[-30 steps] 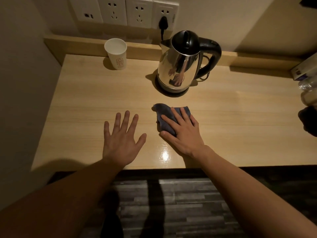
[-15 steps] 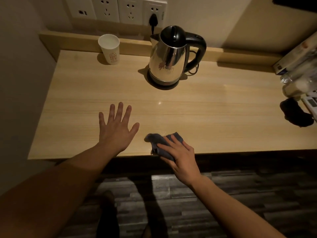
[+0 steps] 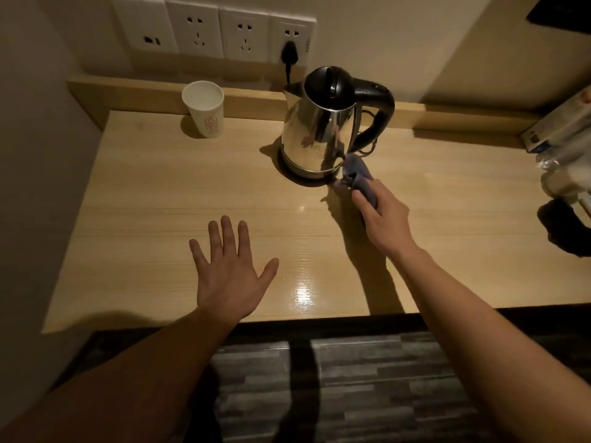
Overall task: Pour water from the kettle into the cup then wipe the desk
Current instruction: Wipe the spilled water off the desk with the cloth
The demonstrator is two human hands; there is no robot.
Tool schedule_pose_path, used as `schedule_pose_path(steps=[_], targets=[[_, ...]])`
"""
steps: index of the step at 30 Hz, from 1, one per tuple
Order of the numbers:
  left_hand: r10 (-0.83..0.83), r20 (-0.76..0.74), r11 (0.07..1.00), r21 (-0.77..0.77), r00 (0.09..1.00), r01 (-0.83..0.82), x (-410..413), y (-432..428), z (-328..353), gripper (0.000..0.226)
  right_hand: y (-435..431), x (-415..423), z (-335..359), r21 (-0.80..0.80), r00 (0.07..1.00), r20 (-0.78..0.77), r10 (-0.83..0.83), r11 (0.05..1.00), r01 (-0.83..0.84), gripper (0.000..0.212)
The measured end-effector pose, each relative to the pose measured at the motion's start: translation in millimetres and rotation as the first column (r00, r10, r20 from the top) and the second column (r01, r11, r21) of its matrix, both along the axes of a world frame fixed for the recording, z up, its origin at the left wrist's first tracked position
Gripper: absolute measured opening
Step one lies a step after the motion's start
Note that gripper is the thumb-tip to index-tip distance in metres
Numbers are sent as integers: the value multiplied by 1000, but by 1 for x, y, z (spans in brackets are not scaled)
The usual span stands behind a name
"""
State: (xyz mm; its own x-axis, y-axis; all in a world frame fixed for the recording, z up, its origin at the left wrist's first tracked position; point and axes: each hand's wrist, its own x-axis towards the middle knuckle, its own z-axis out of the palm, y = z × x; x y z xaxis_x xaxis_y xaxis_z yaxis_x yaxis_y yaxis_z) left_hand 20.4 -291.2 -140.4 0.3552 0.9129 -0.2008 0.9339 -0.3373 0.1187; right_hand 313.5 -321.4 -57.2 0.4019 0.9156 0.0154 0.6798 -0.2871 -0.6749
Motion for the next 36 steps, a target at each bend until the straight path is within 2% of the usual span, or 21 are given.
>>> schedule_pose_path(steps=[2, 4, 6, 14, 30, 33, 34, 36], targets=[[0, -6, 1000, 1, 1000, 0, 1, 0, 2, 101, 25, 21, -23, -197, 951, 267, 155, 975, -104, 44], [1, -14, 1000, -3, 1000, -1, 1, 1, 2, 101, 35, 29, -43, -352, 900, 352, 259, 927, -129, 56], [3, -21, 1000, -5, 1000, -3, 1, 2, 2, 101, 34, 29, -56, -369, 876, 391, 282, 920, -132, 61], [3, -19, 1000, -10, 1000, -3, 0, 2, 3, 101, 0, 5, -61, -367, 869, 385, 311, 915, -165, 62], [15, -28, 999, -38, 999, -16, 1, 3, 5, 102, -125, -50, -59, -344, 858, 352, 375, 904, -254, 64], [5, -41, 993, -120, 999, -10, 0, 6, 11, 102, -146, -70, -50, -327, 902, 258, 346, 910, -256, 52], [-3, -38, 986, -166, 999, -3, -2, 9, 15, 101, -153, -78, -43, -302, 936, 166, 311, 919, -252, 48], [4, 17, 959, -285, 1000, 1, -6, 12, 31, 96, -158, -93, -18, -222, 972, -181, 147, 957, -186, 36]])
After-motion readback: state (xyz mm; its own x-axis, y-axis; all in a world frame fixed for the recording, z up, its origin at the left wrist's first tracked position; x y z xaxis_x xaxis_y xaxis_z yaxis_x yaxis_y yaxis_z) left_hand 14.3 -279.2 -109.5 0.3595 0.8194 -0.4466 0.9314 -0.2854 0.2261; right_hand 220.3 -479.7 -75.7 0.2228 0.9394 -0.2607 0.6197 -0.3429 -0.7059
